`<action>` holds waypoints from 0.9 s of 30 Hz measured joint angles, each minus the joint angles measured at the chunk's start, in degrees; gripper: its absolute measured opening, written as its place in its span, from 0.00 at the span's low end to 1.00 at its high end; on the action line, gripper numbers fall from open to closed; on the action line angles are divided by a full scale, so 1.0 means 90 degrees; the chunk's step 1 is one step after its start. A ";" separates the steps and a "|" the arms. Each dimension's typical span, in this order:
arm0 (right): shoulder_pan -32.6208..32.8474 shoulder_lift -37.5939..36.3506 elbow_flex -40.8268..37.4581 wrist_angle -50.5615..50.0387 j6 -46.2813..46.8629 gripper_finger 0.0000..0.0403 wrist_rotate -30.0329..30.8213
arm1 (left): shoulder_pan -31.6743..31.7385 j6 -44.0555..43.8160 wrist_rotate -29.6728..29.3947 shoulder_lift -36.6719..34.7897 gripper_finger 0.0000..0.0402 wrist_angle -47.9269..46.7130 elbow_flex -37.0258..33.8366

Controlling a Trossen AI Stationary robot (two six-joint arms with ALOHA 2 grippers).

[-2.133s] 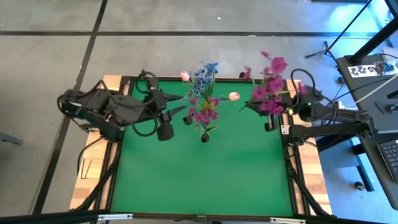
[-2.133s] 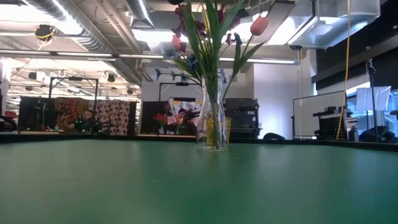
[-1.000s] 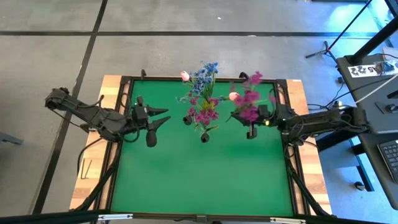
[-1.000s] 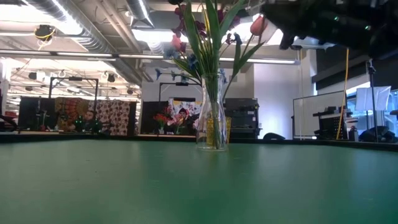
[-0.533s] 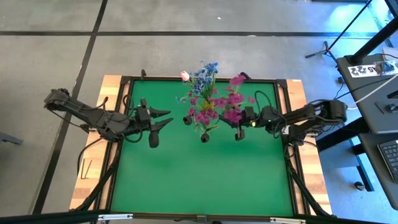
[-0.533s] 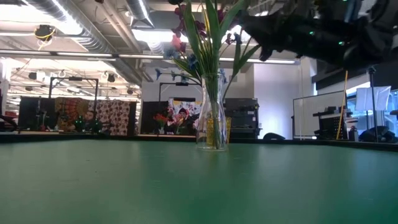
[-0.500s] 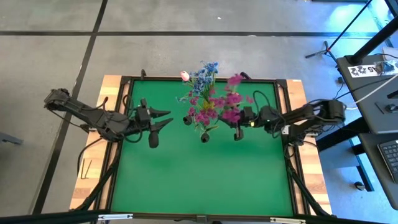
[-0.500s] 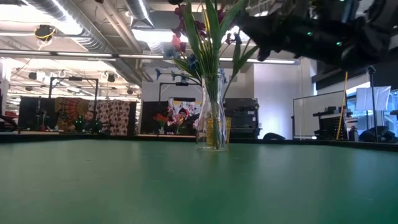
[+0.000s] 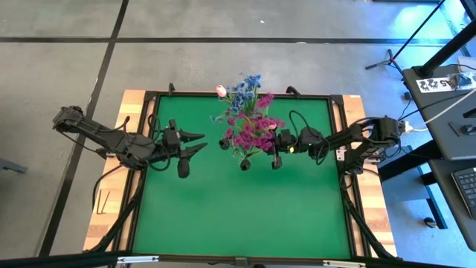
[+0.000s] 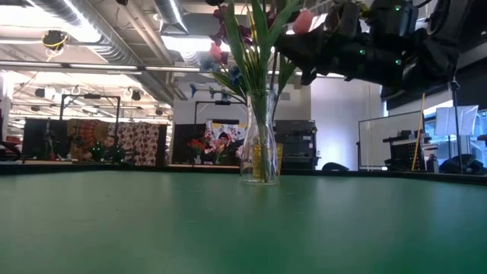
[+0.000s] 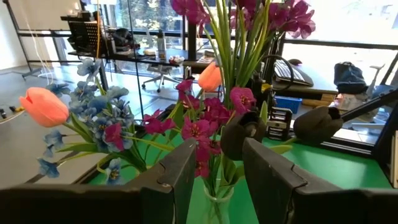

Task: Sort flowers into vase by color
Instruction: Put the violet flowers into the transparent vase

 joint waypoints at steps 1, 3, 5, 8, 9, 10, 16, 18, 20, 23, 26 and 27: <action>-0.0002 0.0000 0.0000 -0.0001 -0.0003 0.04 0.0002 | 0.0000 -0.0005 0.0000 0.0000 0.32 -0.0001 0.0000; -0.0005 0.0000 0.0000 -0.0085 -0.0036 0.04 0.0002 | 0.0000 -0.0012 0.0002 0.0000 0.32 -0.0002 0.0000; -0.0005 0.0000 0.0000 -0.0223 -0.0117 0.04 0.0004 | 0.0000 -0.0012 0.0003 0.0000 0.32 -0.0003 0.0000; -0.0005 0.0000 0.0000 -0.0522 -0.0165 0.04 0.0083 | 0.0000 -0.0012 0.0005 0.0002 0.32 -0.0003 0.0000; -0.0005 0.0000 0.0000 -0.0625 -0.0165 0.04 0.0112 | 0.0000 -0.0012 0.0005 0.0002 0.32 -0.0005 0.0000; -0.0005 0.0000 0.0000 -0.0676 -0.0166 0.04 0.0117 | 0.0000 -0.0012 0.0005 0.0002 0.32 -0.0005 0.0000; -0.0005 0.0000 0.0000 -0.0730 -0.0162 0.05 -0.0003 | 0.0000 -0.0012 0.0022 0.0002 0.32 -0.0005 0.0000; -0.0005 -0.0013 -0.0002 -0.0729 -0.0160 0.07 -0.0061 | 0.0000 -0.0012 0.0019 0.0002 0.32 -0.0005 0.0000; -0.0005 -0.0029 -0.0002 -0.0724 -0.0158 0.10 -0.0167 | 0.0000 -0.0012 0.0022 0.0002 0.32 -0.0005 0.0000; -0.0005 -0.0077 -0.0002 -0.0772 -0.0155 0.17 -0.0362 | 0.0000 -0.0019 0.0022 0.0002 0.32 -0.0007 0.0000; -0.0005 -0.0174 -0.0005 -0.0884 -0.0154 0.25 -0.0459 | 0.0000 -0.0096 0.0022 0.0002 0.32 -0.0012 0.0000; -0.0005 -0.0230 -0.0004 -0.0969 -0.0153 0.28 -0.0464 | 0.0000 -0.0112 0.0022 0.0002 0.32 -0.0015 0.0000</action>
